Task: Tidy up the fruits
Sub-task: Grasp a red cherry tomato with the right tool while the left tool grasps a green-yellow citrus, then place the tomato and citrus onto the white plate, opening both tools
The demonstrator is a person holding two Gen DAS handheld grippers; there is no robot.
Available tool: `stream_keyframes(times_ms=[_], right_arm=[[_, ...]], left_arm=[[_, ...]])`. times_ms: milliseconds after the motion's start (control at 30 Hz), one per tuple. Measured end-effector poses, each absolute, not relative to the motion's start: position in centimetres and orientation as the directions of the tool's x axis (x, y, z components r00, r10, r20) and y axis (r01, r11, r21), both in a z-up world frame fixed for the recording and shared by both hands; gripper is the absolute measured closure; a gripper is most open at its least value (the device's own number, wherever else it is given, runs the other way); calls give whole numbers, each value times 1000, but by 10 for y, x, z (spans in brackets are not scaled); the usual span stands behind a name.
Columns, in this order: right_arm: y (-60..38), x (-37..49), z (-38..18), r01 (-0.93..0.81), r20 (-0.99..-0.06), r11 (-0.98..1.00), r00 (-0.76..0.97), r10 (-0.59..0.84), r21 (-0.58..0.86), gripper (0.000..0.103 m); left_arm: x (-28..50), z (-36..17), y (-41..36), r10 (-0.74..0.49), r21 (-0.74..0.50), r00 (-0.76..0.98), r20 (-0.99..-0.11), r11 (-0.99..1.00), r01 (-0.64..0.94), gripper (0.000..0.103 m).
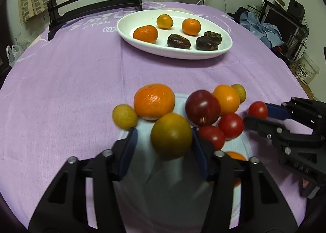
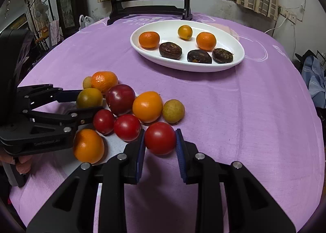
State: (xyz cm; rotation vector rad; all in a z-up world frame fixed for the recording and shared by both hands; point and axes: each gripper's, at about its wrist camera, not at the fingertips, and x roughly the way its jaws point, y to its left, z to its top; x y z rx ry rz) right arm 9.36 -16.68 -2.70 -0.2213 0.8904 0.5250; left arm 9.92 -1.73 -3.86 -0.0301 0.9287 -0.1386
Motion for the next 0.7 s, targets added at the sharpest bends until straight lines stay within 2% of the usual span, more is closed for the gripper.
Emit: stream_keyframes(times_ms=[33, 267, 433, 700], right_arm=[[-167, 94, -27, -521, -785, 853, 515, 344, 32, 74], [-172, 96, -25, -504, -780, 863, 526, 340, 37, 74], [-181, 97, -16, -484, -749, 872, 549, 371, 77, 74], [-195, 93, 42, -453, -583, 878, 676, 451, 155, 74]], left_arm=[[100, -39, -18, -155, -102, 589, -793, 987, 122, 65], [93, -36, -16, -171, -120, 580, -796, 985, 126, 65], [82, -10, -24, -204, -129, 613, -763, 978, 165, 65], [99, 41, -27, -231, -147, 667, -709, 973, 180, 65]])
